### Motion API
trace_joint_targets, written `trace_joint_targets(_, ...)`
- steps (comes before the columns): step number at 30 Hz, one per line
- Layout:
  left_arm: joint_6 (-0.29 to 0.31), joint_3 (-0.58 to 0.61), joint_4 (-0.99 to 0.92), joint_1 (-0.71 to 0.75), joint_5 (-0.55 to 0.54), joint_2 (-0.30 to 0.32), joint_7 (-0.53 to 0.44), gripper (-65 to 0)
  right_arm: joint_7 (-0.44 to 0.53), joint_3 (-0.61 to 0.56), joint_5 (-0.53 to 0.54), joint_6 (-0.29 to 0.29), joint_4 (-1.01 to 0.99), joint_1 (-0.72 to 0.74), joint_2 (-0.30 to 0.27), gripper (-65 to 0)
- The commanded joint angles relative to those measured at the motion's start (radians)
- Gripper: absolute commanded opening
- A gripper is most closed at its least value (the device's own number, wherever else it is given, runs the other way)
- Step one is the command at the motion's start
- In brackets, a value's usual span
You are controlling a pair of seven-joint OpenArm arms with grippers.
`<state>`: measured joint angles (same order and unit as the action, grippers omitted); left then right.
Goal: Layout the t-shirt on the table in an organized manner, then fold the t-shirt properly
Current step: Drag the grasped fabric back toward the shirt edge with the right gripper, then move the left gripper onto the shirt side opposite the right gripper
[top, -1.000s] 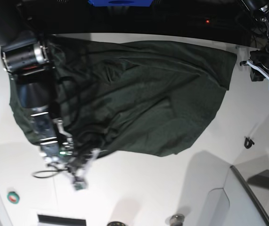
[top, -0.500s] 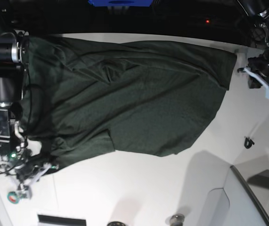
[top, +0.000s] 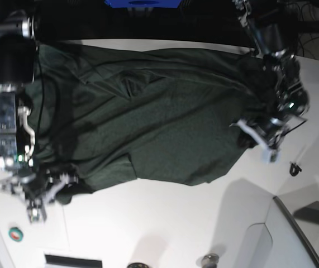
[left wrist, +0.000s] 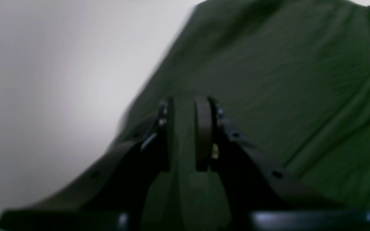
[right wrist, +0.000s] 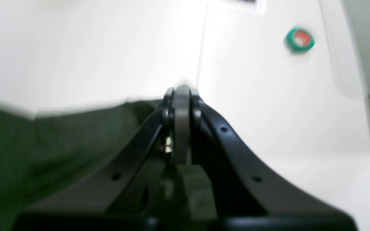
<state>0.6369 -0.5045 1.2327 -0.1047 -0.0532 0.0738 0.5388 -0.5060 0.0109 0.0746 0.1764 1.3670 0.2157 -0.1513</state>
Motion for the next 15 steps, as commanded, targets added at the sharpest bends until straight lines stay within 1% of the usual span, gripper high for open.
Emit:
trace_joint_targets(1,0.004,0.016,-0.001,-0.037,-0.015,0.013,-0.024,-55.0,0.011,0.002,-0.002,-0.001,0.018,0.000,-0.009,-64.8)
trace_joint_targets(2,-0.009,0.037,-0.024,-0.054,-0.015,0.013,-0.024,-55.0,0.011,0.004,0.001,-0.001,0.018,-0.015,-0.008,-64.8)
trace_joint_targets(4,-0.061,0.086,-0.081,-0.083,-0.015,0.021,-0.027,-55.0,0.007,0.004,0.003,-0.001,0.018,-0.046,-0.006,-63.9)
trace_joint_targets(5,-0.084,0.106,-0.107,-0.091,-0.015,0.024,-0.035,-55.0,-0.006,0.004,0.003,-0.001,0.021,-0.058,-0.004,-61.2)
trace_joint_targets(6,-0.102,0.125,-0.124,-0.091,-0.015,0.030,-0.062,-55.0,-0.024,0.002,0.003,-0.001,0.027,-0.069,0.002,-57.6)
trace_joint_targets(7,-0.113,0.140,-0.136,-0.085,-0.015,0.045,-0.089,-55.0,-0.041,0.002,0.003,-0.001,0.036,-0.075,0.009,-53.4)
trace_joint_targets(9,-0.119,0.149,-0.144,-0.062,-0.020,0.056,-0.128,-55.0,-0.072,0.001,0.003,-0.001,0.082,-0.094,0.015,-46.5)
trace_joint_targets(10,-0.121,0.145,-0.143,-0.054,-0.026,0.057,-0.139,-55.0,-0.087,-0.009,0.003,-0.001,0.108,-0.101,0.022,-43.8)
trace_joint_targets(11,-0.121,0.123,-0.140,-0.054,-0.026,0.062,-0.145,-55.0,-0.098,-0.027,0.003,-0.001,0.136,-0.106,0.032,-42.6)
trace_joint_targets(13,-0.121,0.054,-0.147,-0.065,-0.026,0.076,-0.145,-55.0,-0.098,-0.055,0.003,-0.001,0.183,-0.131,0.042,-42.8)
trace_joint_targets(15,-0.121,0.023,-0.161,-0.097,-0.023,0.079,-0.142,-54.6,-0.096,-0.075,0.003,-0.001,0.208,-0.144,0.055,-42.8)
